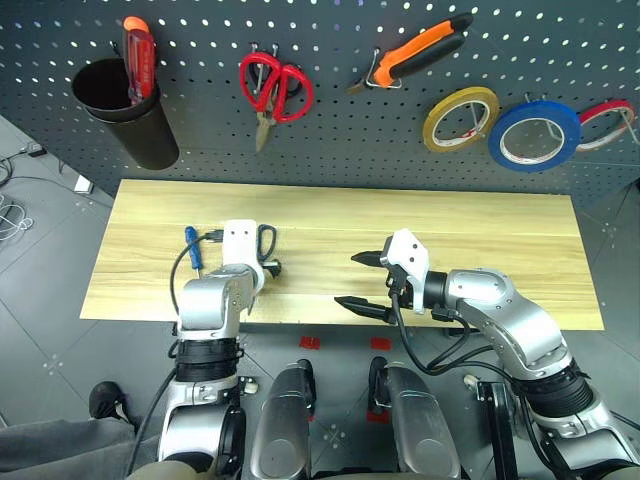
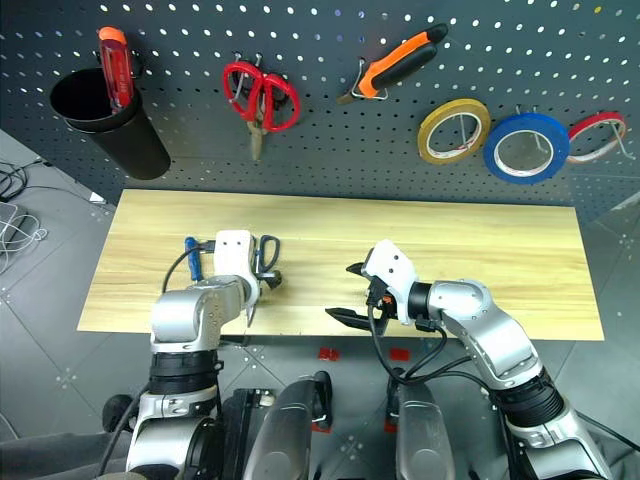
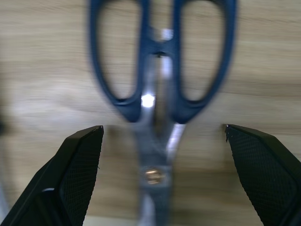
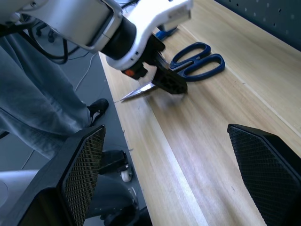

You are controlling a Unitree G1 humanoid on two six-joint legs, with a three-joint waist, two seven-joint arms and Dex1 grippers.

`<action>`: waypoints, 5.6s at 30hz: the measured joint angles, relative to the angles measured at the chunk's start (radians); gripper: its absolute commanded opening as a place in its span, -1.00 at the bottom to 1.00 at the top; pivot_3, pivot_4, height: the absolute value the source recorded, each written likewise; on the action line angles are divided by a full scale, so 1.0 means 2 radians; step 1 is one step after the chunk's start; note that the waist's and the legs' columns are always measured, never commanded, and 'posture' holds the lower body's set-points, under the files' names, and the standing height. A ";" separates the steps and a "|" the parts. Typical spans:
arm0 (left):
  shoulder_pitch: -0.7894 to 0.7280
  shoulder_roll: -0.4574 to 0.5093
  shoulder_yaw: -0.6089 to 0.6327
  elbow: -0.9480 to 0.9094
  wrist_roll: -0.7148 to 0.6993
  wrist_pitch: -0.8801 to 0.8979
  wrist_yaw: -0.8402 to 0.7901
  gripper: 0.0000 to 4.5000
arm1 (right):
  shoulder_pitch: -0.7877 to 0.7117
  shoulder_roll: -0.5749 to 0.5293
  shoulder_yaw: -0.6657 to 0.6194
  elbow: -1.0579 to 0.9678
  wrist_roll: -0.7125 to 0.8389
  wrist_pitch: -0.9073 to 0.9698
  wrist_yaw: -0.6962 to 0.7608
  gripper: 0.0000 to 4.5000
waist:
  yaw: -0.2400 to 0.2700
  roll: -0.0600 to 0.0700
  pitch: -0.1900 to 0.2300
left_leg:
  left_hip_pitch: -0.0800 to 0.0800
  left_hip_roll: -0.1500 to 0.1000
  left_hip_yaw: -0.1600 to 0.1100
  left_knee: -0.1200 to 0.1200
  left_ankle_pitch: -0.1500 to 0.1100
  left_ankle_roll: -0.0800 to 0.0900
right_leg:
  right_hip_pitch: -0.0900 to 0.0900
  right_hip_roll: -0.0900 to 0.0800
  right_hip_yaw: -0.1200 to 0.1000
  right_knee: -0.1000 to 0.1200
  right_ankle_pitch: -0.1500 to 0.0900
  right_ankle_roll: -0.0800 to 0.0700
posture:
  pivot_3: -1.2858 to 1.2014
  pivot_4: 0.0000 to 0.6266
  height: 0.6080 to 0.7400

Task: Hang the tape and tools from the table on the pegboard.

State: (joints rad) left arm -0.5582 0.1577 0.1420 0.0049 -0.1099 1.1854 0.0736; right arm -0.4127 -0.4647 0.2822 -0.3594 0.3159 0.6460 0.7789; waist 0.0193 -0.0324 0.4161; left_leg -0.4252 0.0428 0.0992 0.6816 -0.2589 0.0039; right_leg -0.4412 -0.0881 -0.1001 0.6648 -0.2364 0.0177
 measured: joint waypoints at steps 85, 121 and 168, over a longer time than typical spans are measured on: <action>0.005 0.018 -0.040 -0.021 0.041 -0.504 -0.103 -0.90 | -0.173 -0.017 -0.152 0.046 0.142 -0.008 0.006 1.00 | -0.004 0.000 -0.010 | -0.001 -0.001 -0.003 0.001 0.001 0.001 | 0.001 -0.001 -0.005 0.000 0.000 -0.001 | 0.02 0.04 1.00; 0.041 0.158 0.135 0.002 -0.130 -0.073 -0.110 0.73 | -0.078 0.046 0.070 0.110 -0.038 -0.038 -0.054 1.00 | 0.003 0.000 -0.010 | -0.002 -0.001 -0.007 0.001 0.002 -0.001 | 0.001 0.000 -0.008 0.000 0.000 -0.001 | 0.09 0.21 1.00; 0.036 0.154 0.067 0.042 -0.037 -0.183 -0.048 -0.76 | -0.067 0.068 -0.051 0.023 0.030 -0.016 -0.023 1.00 | 0.002 0.000 -0.010 | -0.003 0.000 -0.008 0.000 0.003 -0.002 | 0.001 0.000 -0.009 0.000 0.000 -0.001 | 0.06 0.13 1.00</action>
State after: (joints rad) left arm -0.4864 0.4660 0.2765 0.0898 -0.1832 0.8203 -0.0227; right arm -0.5457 -0.3293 0.1795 -0.3125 0.3767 0.6135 0.7322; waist 0.0224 -0.0329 0.3969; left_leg -0.4313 0.0428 0.0829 0.6815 -0.2528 -0.0002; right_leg -0.4391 -0.0882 -0.1190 0.6641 -0.2360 0.0155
